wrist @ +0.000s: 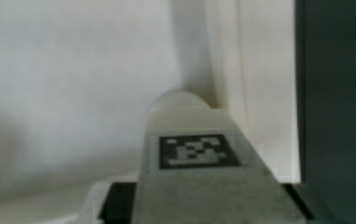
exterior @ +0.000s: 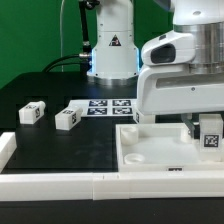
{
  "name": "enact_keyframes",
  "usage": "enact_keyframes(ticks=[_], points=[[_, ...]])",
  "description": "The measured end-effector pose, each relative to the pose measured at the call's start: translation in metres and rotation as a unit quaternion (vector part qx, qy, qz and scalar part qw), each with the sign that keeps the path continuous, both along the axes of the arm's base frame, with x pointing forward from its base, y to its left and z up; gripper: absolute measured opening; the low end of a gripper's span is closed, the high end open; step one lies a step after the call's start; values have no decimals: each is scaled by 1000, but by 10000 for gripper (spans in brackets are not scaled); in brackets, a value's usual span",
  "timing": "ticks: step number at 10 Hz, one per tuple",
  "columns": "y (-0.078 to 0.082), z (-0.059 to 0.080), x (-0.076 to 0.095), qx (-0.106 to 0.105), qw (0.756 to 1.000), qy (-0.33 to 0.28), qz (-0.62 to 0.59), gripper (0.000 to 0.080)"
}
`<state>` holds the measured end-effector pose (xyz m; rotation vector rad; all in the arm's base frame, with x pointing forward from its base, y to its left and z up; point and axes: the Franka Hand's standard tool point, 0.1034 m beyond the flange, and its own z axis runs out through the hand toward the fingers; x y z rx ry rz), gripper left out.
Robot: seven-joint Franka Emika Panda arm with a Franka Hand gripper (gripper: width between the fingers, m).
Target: Assemble one leg
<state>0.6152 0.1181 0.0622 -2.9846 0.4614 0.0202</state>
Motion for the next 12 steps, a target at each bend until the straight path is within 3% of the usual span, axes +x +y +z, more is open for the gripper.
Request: enact_keyframes(ticks=[3,5,8,9,11,12], points=[[0,-1,1,14,979,14,-204,291],[2,-1,1,18,939,34,-343,291],[3,-1,1,24,902,47,-427,300],[3,-1,1,23,917,43,-397,300],[4,-2,1,24,921,42,-386,614],[5,-2,0,19,953,29,-302,639]])
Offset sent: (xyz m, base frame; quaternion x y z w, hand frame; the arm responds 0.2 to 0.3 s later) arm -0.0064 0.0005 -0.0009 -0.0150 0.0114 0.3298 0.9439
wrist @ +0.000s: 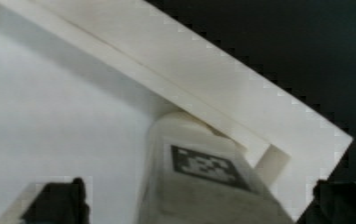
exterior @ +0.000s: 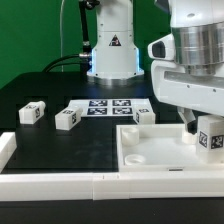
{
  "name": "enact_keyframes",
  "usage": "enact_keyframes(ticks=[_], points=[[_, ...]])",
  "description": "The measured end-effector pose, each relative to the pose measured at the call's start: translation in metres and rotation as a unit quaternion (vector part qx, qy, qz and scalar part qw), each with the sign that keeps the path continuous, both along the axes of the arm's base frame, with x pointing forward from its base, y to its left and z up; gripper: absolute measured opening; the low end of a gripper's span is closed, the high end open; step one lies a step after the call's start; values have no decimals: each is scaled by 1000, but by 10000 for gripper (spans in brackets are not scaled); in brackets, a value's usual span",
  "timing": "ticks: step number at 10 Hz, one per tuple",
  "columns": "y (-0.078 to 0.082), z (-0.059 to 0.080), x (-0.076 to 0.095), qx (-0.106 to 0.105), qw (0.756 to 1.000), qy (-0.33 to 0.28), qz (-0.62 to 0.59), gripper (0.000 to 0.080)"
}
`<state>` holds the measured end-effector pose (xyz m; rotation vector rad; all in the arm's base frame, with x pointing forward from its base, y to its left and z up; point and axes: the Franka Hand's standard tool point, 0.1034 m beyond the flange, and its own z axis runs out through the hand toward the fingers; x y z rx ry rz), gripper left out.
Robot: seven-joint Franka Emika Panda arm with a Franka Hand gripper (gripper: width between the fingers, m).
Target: Assemble one leg
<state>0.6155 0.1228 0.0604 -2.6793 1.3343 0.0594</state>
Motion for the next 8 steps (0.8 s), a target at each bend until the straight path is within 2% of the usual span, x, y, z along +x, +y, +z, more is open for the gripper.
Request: enact_keyframes(ticks=[1,2,3,7,8], points=[[3,0,-1,-1,999,-5,37,646],[3,0,-1,-10,991,-19,134,646],[1,1,1,-15,973,-31,227,646],[4,3,5,-39,890,-46,452,649],[4,4,6,-43,852,-53,520,649]])
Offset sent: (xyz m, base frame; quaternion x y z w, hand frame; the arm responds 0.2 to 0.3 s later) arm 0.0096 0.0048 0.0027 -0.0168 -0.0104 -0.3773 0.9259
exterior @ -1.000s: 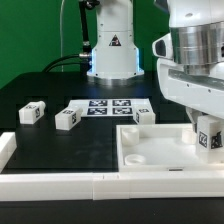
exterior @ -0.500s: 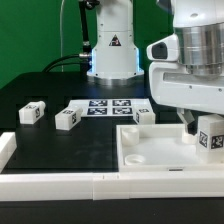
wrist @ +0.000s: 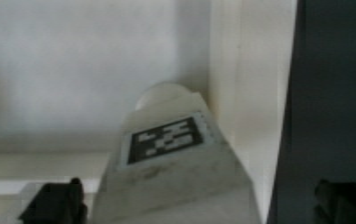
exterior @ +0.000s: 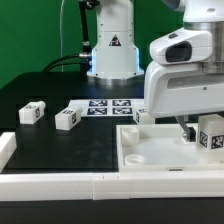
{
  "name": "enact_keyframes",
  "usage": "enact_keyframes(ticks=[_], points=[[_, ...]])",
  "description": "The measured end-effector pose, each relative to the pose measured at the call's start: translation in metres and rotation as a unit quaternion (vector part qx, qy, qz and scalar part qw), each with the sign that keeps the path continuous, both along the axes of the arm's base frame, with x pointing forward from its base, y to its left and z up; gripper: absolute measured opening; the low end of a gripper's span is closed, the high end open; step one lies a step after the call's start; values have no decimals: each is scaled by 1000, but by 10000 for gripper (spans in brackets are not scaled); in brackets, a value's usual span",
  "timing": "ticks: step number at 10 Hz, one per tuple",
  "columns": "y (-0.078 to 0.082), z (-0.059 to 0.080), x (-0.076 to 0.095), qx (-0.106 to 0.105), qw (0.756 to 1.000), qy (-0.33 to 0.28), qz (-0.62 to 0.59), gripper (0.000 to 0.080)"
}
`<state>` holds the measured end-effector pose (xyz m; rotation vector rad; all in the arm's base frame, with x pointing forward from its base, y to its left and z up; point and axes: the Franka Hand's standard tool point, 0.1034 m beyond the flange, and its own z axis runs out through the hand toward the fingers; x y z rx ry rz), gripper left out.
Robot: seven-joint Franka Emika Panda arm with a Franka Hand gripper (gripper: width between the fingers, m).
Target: Assemble one leg
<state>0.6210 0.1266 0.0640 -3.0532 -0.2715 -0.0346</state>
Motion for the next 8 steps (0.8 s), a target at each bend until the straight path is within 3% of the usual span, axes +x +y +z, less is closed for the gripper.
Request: enact_keyframes(ticks=[2,5,8], points=[[-2,0,1,-1,999,-7,52,649],[-4,0,1,-1,999,-7,49,291],[-5,0,1,0,1000,-4,22,291]])
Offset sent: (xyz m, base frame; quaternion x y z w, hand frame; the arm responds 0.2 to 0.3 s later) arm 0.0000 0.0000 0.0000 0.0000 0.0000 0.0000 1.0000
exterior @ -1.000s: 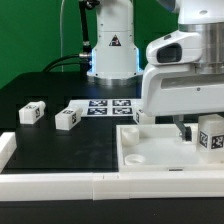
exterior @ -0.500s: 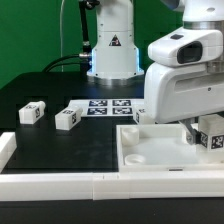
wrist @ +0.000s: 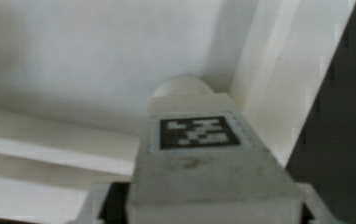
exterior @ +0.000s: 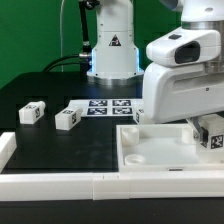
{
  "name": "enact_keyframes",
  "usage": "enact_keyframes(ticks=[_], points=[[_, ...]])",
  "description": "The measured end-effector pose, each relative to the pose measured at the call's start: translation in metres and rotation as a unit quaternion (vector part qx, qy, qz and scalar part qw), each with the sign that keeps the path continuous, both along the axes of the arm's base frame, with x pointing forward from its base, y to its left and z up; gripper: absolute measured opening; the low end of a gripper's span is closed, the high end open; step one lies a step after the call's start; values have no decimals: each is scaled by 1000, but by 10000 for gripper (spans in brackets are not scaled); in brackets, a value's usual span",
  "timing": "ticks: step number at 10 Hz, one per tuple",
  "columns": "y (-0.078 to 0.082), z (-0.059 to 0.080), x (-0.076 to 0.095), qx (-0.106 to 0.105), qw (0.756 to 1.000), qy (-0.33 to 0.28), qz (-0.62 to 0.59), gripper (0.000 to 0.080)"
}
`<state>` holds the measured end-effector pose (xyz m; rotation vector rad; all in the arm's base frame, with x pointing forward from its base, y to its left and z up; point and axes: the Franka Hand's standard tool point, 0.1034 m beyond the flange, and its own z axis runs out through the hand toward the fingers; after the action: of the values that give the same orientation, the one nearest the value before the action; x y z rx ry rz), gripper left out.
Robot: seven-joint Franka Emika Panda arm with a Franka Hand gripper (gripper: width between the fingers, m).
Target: Assemble one leg
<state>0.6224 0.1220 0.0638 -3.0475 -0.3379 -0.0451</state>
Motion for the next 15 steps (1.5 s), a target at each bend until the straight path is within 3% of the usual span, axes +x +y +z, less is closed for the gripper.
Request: enact_keyframes(ticks=[2,5,8,11,12,13,14,15], points=[[-2,0,1,5,994,3,-108,291],[-6,0,3,7,961,13,-277,292],[-23,0,3,-1,897,11,-442,304],[-36,0,2,-14,846,8,-533,313],[-39,0,2,-17,833,6,-552,318],[-39,0,2,-18,838,5,-545,318],[-39,0,2,-18,838,5,-545,496],[-39,0,2,-18,838,5,-545,496]])
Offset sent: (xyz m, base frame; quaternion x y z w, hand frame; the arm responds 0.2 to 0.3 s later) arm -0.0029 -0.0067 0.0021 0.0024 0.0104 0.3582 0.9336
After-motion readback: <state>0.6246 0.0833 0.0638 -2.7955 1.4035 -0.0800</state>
